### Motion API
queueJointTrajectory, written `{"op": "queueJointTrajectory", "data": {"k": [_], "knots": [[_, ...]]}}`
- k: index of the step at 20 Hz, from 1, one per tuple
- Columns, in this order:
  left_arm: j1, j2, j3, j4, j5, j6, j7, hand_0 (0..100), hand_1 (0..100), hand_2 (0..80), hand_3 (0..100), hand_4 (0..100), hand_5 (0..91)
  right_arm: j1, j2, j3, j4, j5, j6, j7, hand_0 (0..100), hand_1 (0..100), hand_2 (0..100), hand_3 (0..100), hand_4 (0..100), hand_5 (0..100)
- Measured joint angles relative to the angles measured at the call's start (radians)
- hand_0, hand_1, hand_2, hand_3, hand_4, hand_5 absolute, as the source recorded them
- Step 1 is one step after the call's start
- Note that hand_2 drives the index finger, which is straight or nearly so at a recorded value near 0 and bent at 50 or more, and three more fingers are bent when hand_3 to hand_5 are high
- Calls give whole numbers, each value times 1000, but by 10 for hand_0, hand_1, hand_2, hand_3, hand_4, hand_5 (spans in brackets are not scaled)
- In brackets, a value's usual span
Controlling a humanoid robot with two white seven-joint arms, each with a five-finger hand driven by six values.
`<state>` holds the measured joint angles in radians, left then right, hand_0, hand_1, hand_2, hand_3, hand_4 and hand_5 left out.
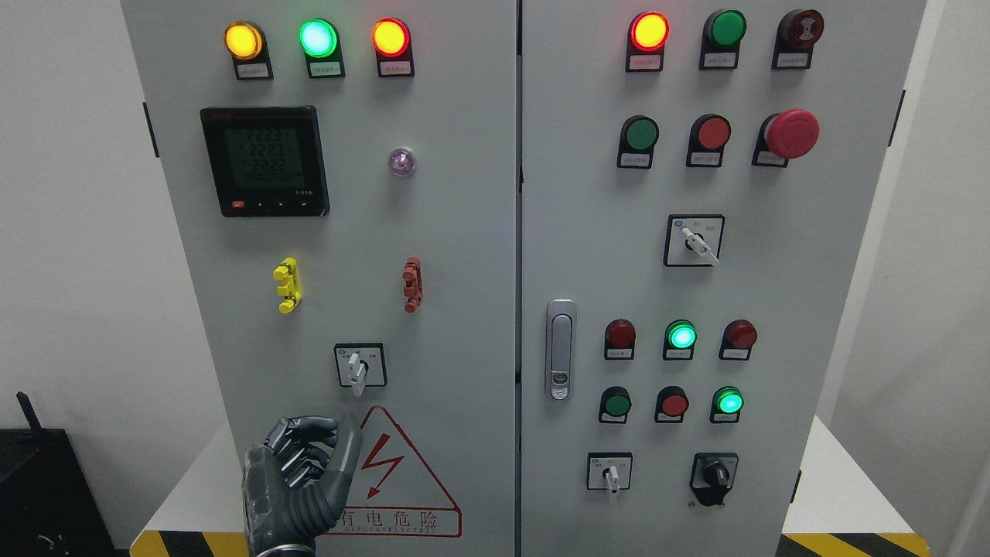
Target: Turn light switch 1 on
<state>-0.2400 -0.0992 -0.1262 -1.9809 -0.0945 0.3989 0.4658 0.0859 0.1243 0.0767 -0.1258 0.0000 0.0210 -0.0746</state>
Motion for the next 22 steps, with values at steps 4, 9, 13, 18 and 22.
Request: {"op": "queueJointTrajectory", "data": {"k": [4,9,13,18,22], "knots": [[-18,-1,3,1,0,16,-1,282,751,556,736,868,842,0,0,0,0,0,0,0,0,0,0,0,0,0],[-32,-2,7,2,0,25,-1,237,749,536,724,874,836,0,0,0,0,0,0,0,0,0,0,0,0,0],[-49,-3,8,2,0,61,-5,164,737,533,714,874,828,0,0,0,0,0,0,0,0,0,0,0,0,0],[-65,-4,10,3,-1,79,-1,93,716,534,708,875,823,0,0,0,0,0,0,0,0,0,0,0,0,0],[-77,-4,11,4,-1,97,0,75,713,534,705,877,824,0,0,0,0,0,0,0,0,0,0,0,0,0]]}}
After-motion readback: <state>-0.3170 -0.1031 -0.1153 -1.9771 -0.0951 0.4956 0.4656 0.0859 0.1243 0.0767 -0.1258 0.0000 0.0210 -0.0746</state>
